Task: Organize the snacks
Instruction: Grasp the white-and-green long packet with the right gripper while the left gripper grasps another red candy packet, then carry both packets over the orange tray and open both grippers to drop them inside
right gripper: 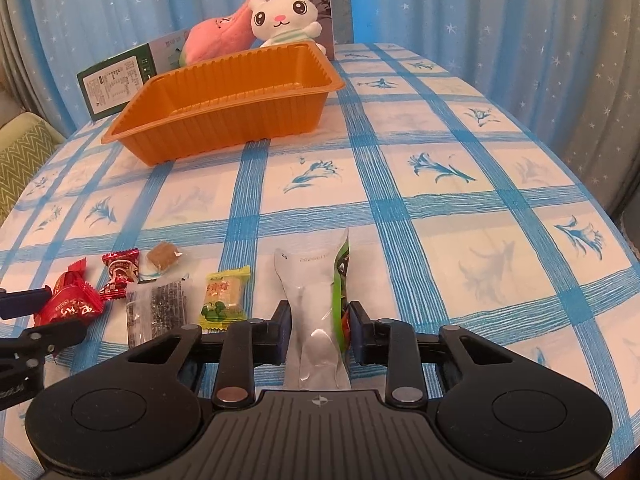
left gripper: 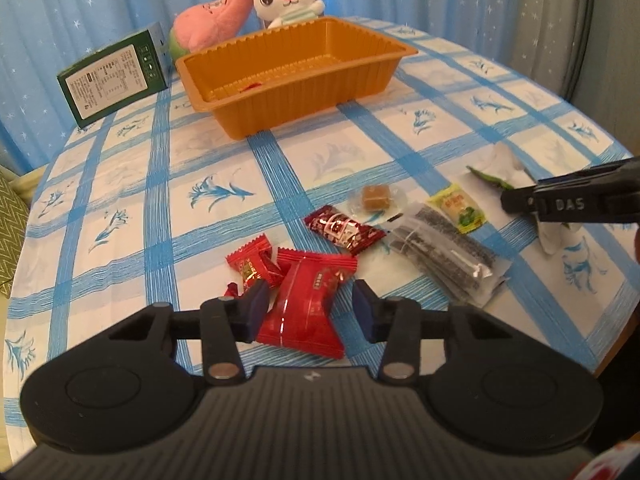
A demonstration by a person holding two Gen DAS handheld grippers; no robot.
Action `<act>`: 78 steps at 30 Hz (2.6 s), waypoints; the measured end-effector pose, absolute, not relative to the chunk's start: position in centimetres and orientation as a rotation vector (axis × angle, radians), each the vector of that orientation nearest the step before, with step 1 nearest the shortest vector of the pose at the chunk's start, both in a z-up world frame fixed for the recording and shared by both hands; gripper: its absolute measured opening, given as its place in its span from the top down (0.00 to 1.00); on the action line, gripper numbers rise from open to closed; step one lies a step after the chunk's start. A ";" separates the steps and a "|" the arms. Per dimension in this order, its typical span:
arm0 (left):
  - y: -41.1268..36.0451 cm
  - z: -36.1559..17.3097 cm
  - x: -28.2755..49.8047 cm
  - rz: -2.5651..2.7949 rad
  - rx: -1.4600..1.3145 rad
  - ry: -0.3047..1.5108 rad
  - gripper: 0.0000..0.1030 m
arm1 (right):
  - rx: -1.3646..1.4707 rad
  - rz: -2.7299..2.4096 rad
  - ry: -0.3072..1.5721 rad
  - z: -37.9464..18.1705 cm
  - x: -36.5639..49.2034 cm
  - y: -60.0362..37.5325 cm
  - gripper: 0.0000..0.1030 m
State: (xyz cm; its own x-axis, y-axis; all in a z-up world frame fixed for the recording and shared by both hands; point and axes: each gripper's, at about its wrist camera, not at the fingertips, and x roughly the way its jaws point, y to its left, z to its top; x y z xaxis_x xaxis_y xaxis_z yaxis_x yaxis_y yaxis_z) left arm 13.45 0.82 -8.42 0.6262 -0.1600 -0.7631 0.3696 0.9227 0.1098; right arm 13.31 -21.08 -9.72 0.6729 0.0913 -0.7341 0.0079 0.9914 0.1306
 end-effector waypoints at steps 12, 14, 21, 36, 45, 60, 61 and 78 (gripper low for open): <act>0.4 -8.4 12.5 -0.236 0.208 0.859 0.78 | 0.125 0.044 0.802 -9.3 12.9 -21.2 0.71; 0.2 -7.9 12.2 -0.230 0.196 0.849 0.78 | 0.130 0.045 0.786 -8.9 12.8 -21.3 0.71; -0.1 -6.0 12.4 -0.217 0.152 0.813 0.78 | 0.143 0.076 0.738 -7.5 12.3 -21.0 0.71; -1.0 -2.4 16.6 -0.208 0.091 0.779 0.78 | 0.147 0.169 0.727 -4.1 14.9 -20.1 0.71; -0.6 -0.6 22.9 -0.186 0.075 0.753 0.78 | 0.139 0.204 0.713 -1.8 21.8 -20.2 0.71; 0.5 1.0 32.3 -0.160 0.073 0.727 0.78 | 0.128 0.237 0.699 0.9 32.3 -18.7 0.71; 0.5 0.9 32.7 -0.159 0.075 0.728 0.78 | 0.129 0.239 0.702 0.9 32.8 -18.6 0.71; 2.0 -1.4 37.1 -0.132 0.069 0.780 0.78 | 0.177 0.240 0.767 -0.6 37.3 -18.4 0.71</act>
